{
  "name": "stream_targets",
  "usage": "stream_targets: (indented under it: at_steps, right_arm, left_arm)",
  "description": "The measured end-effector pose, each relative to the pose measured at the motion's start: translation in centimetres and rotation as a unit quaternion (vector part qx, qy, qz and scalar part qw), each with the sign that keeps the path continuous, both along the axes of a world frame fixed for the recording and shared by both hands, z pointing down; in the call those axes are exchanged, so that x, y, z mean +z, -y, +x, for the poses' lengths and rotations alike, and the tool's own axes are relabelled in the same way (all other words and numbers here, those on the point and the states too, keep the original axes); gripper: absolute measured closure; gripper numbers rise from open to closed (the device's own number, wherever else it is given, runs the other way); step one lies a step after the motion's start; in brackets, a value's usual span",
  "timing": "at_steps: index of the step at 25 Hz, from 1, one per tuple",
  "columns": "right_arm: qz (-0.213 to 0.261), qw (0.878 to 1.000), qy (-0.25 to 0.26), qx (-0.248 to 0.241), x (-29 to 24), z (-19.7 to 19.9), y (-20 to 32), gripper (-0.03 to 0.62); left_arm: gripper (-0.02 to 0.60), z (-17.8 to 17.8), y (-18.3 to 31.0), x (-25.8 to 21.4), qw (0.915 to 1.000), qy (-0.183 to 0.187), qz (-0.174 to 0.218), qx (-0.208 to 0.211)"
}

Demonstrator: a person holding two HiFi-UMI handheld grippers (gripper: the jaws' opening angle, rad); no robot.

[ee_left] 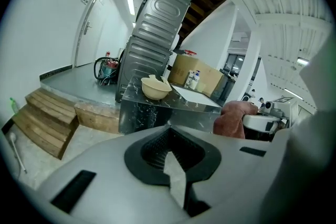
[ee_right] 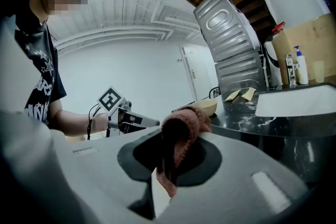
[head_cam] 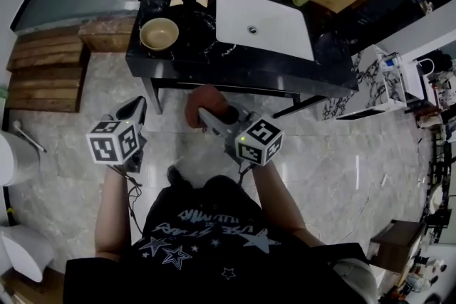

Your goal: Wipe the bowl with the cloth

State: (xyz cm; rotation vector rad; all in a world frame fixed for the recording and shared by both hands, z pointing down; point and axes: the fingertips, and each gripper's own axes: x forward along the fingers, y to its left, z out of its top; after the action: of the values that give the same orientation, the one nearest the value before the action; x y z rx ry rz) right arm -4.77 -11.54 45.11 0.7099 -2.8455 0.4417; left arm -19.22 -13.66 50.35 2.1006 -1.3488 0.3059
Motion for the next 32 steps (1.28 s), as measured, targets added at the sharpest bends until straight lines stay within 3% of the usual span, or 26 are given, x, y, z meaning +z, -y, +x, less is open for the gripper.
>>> stream_targets:
  at_steps: [11, 32]
  right_arm:
    - [0.013, 0.999, 0.001, -0.032, -0.6, 5.5, -4.0, 0.548]
    - [0.014, 0.997, 0.012, -0.075, -0.3, 17.7, -18.4, 0.548]
  left_arm:
    - [0.574, 7.2, -5.5, -1.8, 0.9999, 0.007, 0.008, -0.013]
    - [0.574, 20.1, -21.3, -4.2, 0.9975, 0.019, 0.049, -0.048]
